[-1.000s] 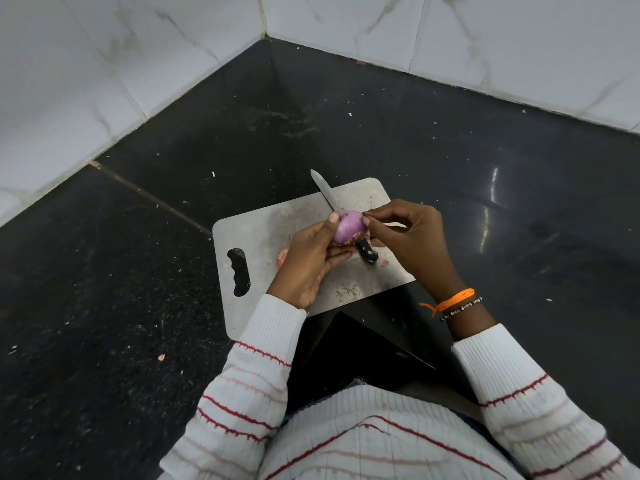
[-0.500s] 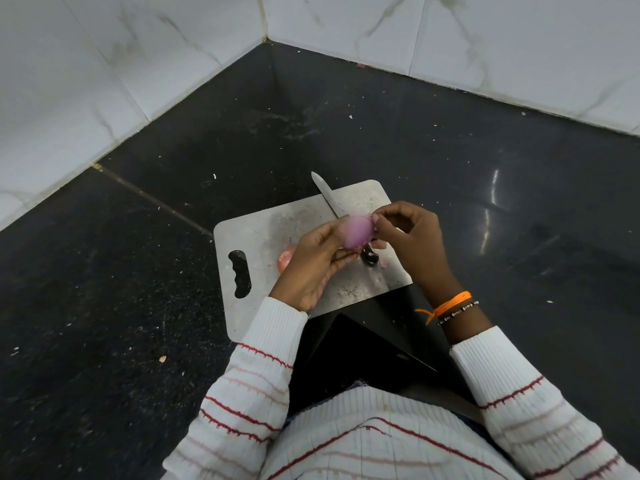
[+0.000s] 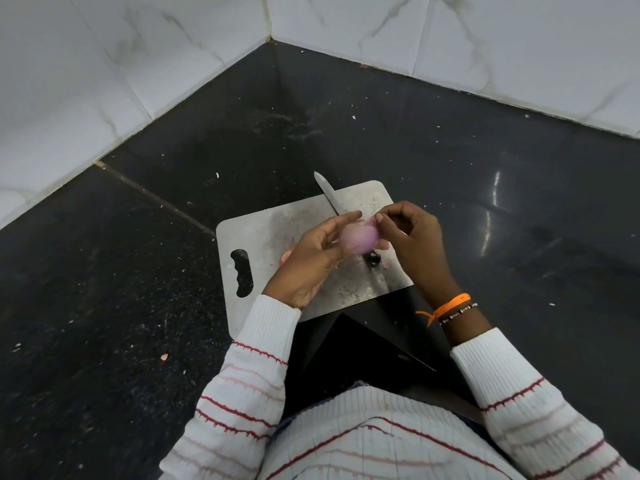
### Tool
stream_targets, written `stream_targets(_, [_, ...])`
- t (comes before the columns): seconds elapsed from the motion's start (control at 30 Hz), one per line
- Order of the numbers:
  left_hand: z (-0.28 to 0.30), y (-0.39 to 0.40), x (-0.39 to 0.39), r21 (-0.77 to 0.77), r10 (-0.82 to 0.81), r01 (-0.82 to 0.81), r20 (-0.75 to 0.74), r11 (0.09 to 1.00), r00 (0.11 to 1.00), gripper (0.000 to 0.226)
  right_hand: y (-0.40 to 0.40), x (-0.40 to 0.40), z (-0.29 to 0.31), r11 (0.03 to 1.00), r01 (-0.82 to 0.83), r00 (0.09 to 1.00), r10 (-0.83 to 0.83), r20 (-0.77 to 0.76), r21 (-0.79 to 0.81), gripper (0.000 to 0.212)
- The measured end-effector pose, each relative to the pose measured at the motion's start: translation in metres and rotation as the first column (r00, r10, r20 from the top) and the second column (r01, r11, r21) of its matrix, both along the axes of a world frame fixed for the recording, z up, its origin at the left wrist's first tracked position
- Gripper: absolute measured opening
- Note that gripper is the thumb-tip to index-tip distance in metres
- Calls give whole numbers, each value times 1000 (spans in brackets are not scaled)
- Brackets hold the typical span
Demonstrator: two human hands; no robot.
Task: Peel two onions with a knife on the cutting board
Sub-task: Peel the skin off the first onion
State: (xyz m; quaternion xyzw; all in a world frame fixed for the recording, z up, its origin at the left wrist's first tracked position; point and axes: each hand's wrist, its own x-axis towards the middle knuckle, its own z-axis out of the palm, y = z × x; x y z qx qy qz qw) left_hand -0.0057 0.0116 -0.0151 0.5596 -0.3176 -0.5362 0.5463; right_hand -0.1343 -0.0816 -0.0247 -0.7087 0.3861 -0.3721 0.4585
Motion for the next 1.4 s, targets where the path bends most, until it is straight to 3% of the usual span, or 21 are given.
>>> stream_targets(0.17, [-2, -2, -1, 39, 62, -62, 5, 997, 998, 38, 0, 4, 7, 1000, 15, 1000, -15, 14, -10, 13])
stream_targets(0.33, [-2, -2, -1, 67, 176, -174, -26, 982, 984, 51, 5, 3, 12, 981, -72, 995, 57, 85, 182, 8])
stream_targets(0.43, [-1, -1, 0, 84, 169, -173, 51, 981, 984, 48, 9, 5, 13, 966, -62, 992, 32, 119, 253, 7])
stream_targets(0.57, [-2, -2, -2, 91, 175, -189, 148, 978, 973, 42, 11, 9, 12, 978, -64, 996, 50, 72, 198, 11])
stream_targets(0.83, [-5, 1, 7, 104, 92, -96, 43, 990, 995, 41, 3, 9, 3, 990, 30, 998, -36, 42, 139, 9])
stream_targets(1.07, [3, 2, 6, 57, 38, -27, -191, 998, 981, 44, -6, 3, -4, 987, 127, 992, -126, -9, 100, 5])
stream_targets(1.3, [2, 0, 3, 47, 136, -128, -289, 991, 948, 29, -12, 1, -15, 974, 211, 972, -200, -121, 84, 8])
stream_targets(1.4, [-1, -2, 2, 51, 203, -196, -200, 979, 959, 33, -8, 2, -13, 990, 126, 976, -114, -187, 57, 17])
